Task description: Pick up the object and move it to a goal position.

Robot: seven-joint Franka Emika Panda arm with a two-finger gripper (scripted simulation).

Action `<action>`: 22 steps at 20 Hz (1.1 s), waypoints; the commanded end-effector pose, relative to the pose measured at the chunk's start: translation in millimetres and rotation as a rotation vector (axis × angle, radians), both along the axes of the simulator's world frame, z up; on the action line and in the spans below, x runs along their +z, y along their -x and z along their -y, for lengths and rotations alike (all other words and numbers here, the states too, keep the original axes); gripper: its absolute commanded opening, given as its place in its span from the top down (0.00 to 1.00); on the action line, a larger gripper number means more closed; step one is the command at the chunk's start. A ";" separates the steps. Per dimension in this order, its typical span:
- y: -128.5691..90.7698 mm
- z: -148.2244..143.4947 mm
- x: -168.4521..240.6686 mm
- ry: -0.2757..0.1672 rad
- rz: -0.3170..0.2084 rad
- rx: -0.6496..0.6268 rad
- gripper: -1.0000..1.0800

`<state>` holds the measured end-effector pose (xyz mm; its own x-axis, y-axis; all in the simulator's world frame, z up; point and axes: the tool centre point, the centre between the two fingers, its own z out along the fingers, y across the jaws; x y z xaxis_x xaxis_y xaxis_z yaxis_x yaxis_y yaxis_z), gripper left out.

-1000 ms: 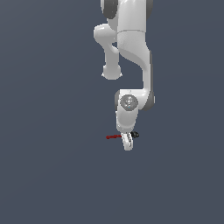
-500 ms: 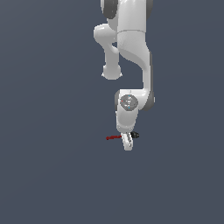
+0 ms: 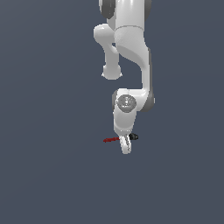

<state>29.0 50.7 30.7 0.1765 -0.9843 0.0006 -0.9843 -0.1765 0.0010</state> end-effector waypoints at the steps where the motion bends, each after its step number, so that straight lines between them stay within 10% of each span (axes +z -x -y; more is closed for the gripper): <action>1: -10.8 6.3 9.9 0.000 0.001 0.000 1.00; 22: -80.2 42.7 67.4 0.000 0.001 0.000 1.00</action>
<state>107.7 8.4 96.9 0.1764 -0.9843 0.0007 -0.9843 -0.1764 0.0001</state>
